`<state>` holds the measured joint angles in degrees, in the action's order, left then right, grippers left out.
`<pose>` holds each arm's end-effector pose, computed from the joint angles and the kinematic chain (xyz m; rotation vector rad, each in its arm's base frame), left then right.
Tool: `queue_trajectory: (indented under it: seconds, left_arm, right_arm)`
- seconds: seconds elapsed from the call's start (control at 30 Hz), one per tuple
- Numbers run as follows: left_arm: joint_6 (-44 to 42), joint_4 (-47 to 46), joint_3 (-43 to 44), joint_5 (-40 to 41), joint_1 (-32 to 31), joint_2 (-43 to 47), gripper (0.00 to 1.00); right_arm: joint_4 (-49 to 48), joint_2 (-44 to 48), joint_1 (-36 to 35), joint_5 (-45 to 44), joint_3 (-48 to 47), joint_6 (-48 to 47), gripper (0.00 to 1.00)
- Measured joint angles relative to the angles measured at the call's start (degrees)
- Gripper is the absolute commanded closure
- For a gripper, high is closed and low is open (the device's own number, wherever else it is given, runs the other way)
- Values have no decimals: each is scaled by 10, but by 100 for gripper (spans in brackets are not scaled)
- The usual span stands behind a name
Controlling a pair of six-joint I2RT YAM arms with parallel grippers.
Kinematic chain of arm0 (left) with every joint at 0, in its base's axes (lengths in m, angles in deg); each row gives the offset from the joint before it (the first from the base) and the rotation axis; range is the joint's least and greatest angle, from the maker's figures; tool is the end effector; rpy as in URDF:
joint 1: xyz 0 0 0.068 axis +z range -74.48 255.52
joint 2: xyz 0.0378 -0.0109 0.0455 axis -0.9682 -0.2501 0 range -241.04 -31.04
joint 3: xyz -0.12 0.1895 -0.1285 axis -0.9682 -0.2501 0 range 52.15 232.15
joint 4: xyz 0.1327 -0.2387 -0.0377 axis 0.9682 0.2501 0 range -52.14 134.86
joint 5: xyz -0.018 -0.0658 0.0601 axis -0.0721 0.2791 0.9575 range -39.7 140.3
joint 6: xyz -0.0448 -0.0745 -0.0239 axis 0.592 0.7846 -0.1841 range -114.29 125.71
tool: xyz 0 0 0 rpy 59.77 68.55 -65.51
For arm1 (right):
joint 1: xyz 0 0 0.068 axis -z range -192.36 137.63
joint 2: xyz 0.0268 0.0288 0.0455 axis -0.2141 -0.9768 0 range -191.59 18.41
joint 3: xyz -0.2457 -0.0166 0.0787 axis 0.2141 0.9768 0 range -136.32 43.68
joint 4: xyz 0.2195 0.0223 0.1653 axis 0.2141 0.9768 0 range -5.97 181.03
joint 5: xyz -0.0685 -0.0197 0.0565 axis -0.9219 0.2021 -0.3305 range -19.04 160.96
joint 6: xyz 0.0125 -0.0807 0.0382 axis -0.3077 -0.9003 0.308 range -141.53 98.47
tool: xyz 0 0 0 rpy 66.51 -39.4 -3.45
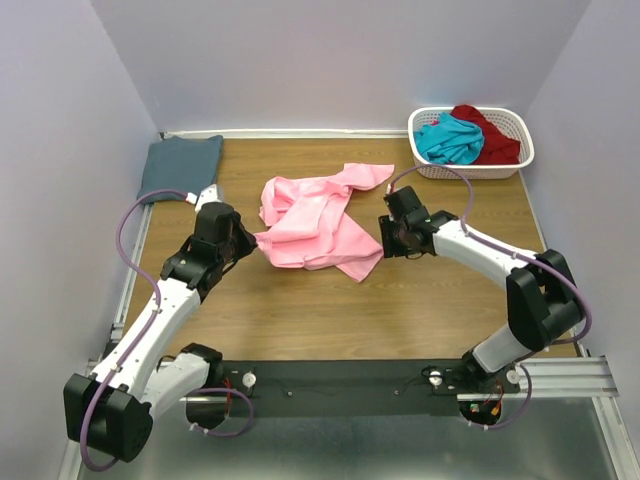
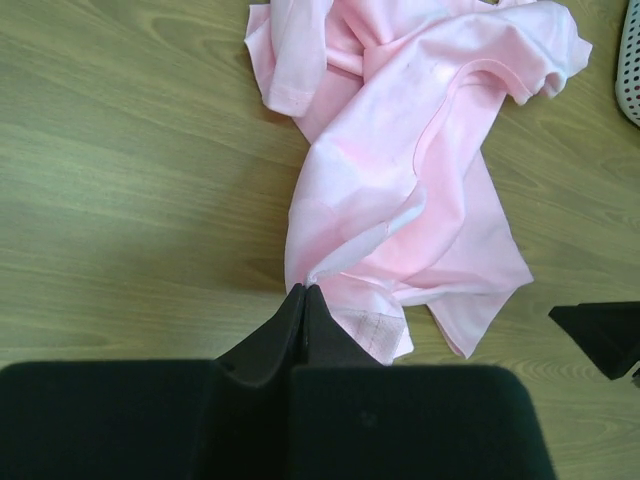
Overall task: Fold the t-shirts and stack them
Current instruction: Flatten the tshirt out
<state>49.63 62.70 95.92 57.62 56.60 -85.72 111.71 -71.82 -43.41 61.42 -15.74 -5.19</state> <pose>0.2566 -0.0771 0.2366 -0.5537 2.1597 -0.4735 0.3114 0.1718 0.1501 -0.2694 2.5583 0.0951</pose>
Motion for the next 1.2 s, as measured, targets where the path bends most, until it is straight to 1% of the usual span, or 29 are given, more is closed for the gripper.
queue_trajectory:
  seconds: [0.07, 0.2, 0.33, 0.47, 0.63, 0.83, 1.03, 1.1, 1.13, 1.17, 1.2]
  left_arm:
    - [-2, 2, 4, 0, 0, 0, 100]
    - [-5, 2, 8, 0, 0, -2, 100]
    - [-7, 1, 8, -1, 0, -3, 100]
    - [-7, 1, 8, -4, 0, -3, 100]
    - [-8, -2, 7, -10, 1, -3, 100]
    - [-9, -18, 2, -21, 0, -3, 100]
    - [-10, -25, -6, -28, 1, -3, 100]
    - [-10, -27, -6, -29, 0, -3, 100]
    - [-10, -29, -6, -29, 0, -3, 100]
    - [-10, -30, -6, -29, 1, -3, 100]
    - [-10, -29, -6, -29, 1, -3, 100]
  right_arm:
    - [0, 5, 0, 15, 21, 35, 47]
    - [0, 2, -7, 34, 36, 74, 46]
    - [-10, -15, -37, 46, 33, 110, 44]
    - [-12, -57, -74, 47, 19, 142, 42]
    - [-5, -76, -92, 23, 8, 173, 40]
    - [19, -108, -101, -6, -38, 199, 40]
    - [49, -134, -110, -21, -61, 214, 42]
    - [58, -140, -111, -22, -69, 216, 45]
    - [64, -143, -111, -23, -73, 216, 50]
    - [70, -149, -113, -23, -79, 216, 50]
    - [74, -152, -113, -24, -83, 218, 56]
